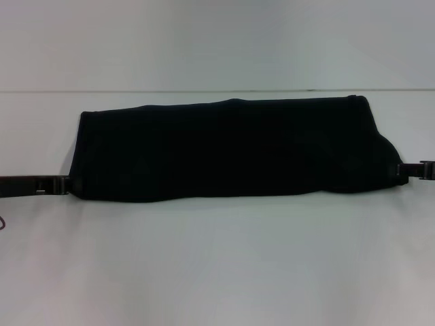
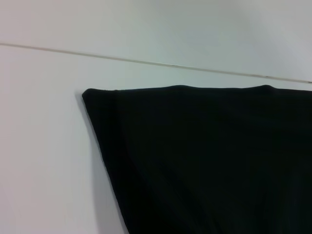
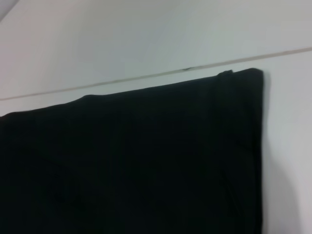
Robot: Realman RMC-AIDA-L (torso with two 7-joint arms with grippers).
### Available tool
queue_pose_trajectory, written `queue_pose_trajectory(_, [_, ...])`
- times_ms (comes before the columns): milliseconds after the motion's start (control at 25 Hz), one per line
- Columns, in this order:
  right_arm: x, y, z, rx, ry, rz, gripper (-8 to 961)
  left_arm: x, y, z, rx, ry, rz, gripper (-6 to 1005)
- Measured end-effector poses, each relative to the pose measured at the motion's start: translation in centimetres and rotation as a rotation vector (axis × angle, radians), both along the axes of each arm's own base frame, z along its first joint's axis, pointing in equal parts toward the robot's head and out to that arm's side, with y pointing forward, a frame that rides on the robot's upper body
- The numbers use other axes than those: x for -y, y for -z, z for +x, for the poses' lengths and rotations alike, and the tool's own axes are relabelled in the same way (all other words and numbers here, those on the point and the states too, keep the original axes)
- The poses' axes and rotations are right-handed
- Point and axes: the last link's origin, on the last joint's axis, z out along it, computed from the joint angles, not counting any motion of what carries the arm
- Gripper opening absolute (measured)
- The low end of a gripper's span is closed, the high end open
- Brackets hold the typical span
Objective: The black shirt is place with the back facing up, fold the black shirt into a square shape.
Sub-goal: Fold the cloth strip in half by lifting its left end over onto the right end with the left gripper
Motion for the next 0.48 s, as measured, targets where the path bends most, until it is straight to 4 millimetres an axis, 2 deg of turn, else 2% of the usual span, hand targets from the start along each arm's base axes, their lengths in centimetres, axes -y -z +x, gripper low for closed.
queue_pose_trajectory(200, [-0.3, 0.9, -0.5, 0.026, -0.017, -0.021, 607, -0.2, 0.1, 0.3, 0.003, 0.006, -0.003, -1])
queue_pose_trajectory(480, [-0.4, 1.0, -0.3, 0.047, -0.011, -0.007, 476, -0.4, 0.1, 0.4, 0.003, 0.008, -0.006, -2])
